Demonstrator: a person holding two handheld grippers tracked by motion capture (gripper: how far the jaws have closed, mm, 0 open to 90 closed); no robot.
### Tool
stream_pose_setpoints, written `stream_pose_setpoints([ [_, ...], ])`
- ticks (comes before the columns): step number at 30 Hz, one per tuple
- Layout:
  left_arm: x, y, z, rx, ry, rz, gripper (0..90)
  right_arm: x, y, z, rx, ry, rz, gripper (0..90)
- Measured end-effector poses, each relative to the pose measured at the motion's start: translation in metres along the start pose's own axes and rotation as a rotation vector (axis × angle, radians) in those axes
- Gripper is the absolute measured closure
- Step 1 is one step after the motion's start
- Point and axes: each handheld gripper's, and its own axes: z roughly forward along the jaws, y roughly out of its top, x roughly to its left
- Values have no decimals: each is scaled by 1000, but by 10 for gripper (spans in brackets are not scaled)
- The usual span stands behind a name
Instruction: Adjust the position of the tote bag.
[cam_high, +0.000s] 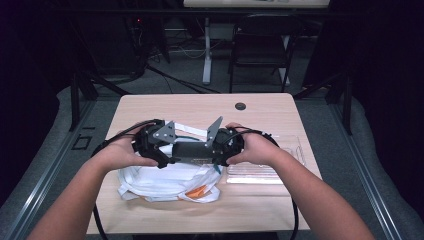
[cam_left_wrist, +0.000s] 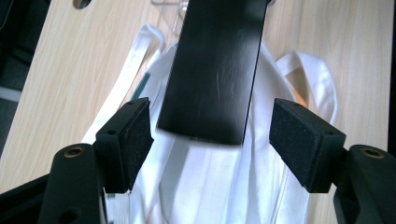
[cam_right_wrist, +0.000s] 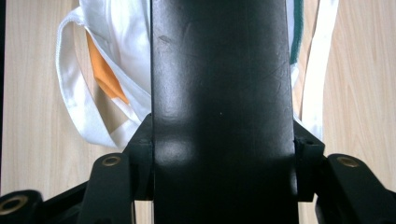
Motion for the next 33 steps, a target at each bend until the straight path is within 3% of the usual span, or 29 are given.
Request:
stream_pose_setpoints([
  [11, 0, -31, 1, -8, 23, -116, 340, -8, -16, -8, 7, -8, 17, 422],
  [23, -2, -53, 14, -7, 42, -196, 362, -15, -42, -21, 14, -10, 45, 422],
  [33, -6, -72, 25, 37, 70, -273, 398, -18, -60, -31, 31, -27, 65, 421],
])
